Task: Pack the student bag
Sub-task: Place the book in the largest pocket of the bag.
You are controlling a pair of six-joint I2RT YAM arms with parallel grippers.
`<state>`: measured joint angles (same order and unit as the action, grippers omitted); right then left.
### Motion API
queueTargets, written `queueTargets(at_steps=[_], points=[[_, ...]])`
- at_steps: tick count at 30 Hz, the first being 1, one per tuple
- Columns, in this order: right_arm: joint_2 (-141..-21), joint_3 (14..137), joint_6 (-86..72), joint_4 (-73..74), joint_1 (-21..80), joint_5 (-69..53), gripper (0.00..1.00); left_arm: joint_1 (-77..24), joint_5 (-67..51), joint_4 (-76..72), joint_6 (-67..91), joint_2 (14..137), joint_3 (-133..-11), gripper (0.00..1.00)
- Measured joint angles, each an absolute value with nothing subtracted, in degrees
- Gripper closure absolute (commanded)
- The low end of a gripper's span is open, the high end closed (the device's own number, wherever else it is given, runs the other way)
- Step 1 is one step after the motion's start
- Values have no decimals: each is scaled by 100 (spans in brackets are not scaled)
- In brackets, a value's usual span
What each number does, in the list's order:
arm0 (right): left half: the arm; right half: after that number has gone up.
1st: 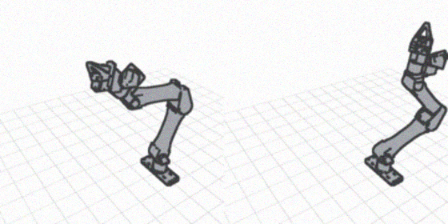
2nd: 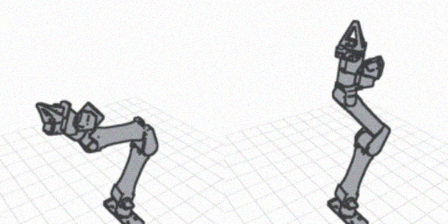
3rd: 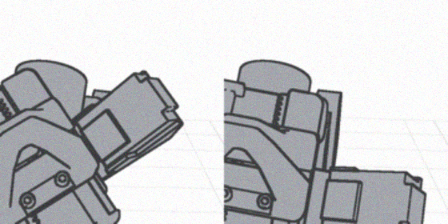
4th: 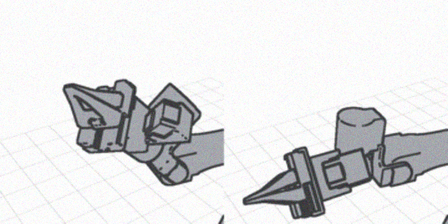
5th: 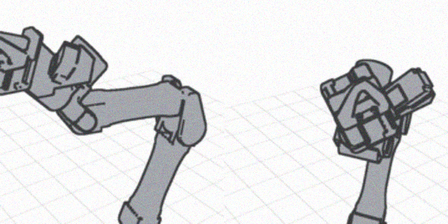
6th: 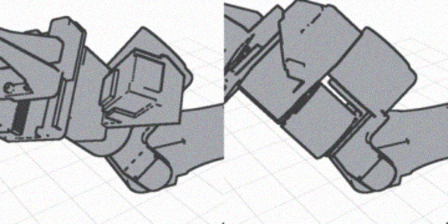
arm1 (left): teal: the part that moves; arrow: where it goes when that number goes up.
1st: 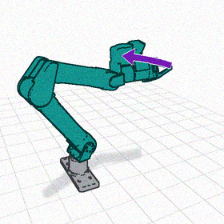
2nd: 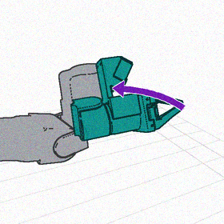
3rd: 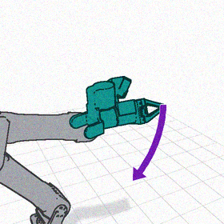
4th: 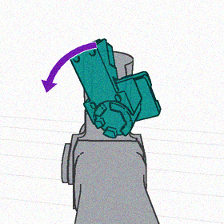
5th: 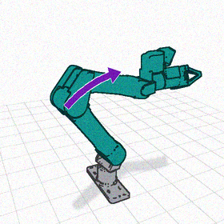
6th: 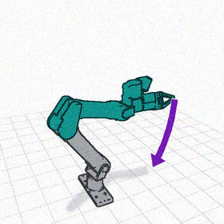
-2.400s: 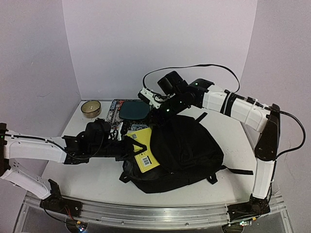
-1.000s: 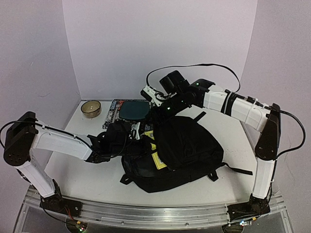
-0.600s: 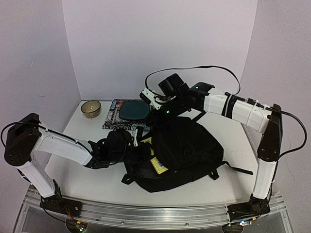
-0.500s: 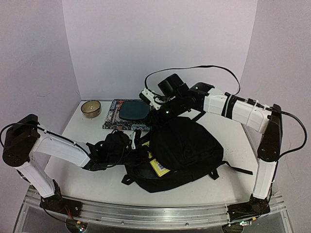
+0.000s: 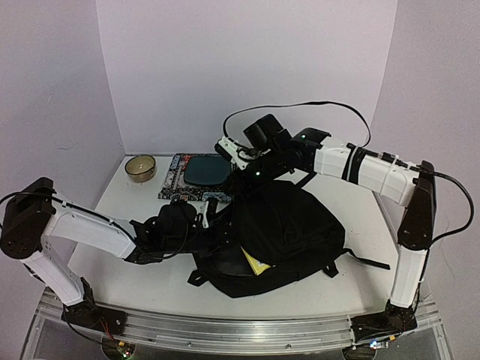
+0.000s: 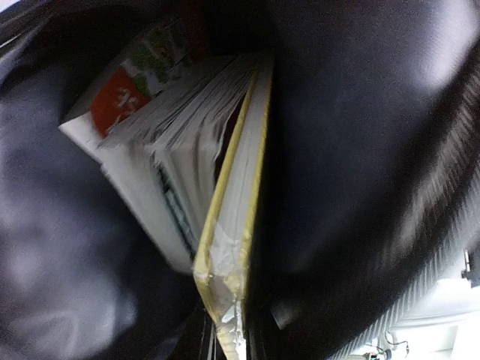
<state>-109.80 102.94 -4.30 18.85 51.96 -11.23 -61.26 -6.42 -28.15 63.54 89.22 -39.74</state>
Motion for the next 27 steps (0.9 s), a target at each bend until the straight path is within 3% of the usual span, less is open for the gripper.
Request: queueTargets(at_steps=[6, 11, 21, 27], points=[[-10965, 10263, -454, 1836, 5196, -1159, 100, -6134, -676, -2792, 6338, 9554, -4686, 99], [-10824, 10138, -462, 1793, 5191, -1153, 100, -6142, -669, -2839, 6353, 10031, -5069, 93], [-10713, 9844, -462, 1596, 5215, -1162, 95, -6270, -318, -2952, 6205, 9753, -4486, 49], [-10667, 9658, -502, 1421, 5234, -1221, 92, -6285, 64, -2899, 6077, 8562, -3536, 37]])
